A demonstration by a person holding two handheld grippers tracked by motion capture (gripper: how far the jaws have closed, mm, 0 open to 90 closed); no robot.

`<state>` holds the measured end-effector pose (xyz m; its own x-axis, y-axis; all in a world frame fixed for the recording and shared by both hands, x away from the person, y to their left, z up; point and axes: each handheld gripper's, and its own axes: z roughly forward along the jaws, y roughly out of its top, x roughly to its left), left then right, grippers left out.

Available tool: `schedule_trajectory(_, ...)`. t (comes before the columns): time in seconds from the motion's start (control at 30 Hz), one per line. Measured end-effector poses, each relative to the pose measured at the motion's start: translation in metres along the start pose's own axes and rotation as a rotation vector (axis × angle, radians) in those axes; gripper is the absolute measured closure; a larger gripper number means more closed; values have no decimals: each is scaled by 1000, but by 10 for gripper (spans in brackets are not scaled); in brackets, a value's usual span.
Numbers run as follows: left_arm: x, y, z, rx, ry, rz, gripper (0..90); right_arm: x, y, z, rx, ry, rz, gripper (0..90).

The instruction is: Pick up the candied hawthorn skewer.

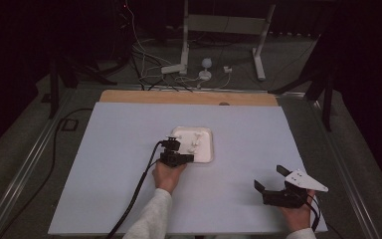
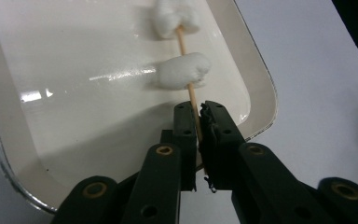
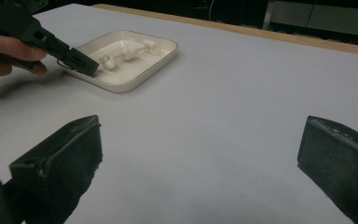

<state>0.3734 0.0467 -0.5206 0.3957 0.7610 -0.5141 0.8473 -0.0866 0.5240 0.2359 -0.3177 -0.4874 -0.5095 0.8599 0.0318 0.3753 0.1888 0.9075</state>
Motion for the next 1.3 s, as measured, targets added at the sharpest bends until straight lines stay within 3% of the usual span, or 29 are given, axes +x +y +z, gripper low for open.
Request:
schedule_trajectory(0.3, 2, 3, -12, -15, -17, 7, 898, 0, 0, 0, 2, 2, -3, 0)
schedule_trajectory(0.77, 13, -1, -46, -93, -52, 49, 898, 1, 0, 1, 7, 6, 0, 0)
schedule_trajectory(1.1, 18, -12, -73, -156, -70, 103, 898, 5, 2, 2, 1, 37, 36, 0)
schedule_trajectory(1.3, 22, -19, -90, -181, -62, 132, 898, 10, 14, 10, 16, 49, 21, 0)
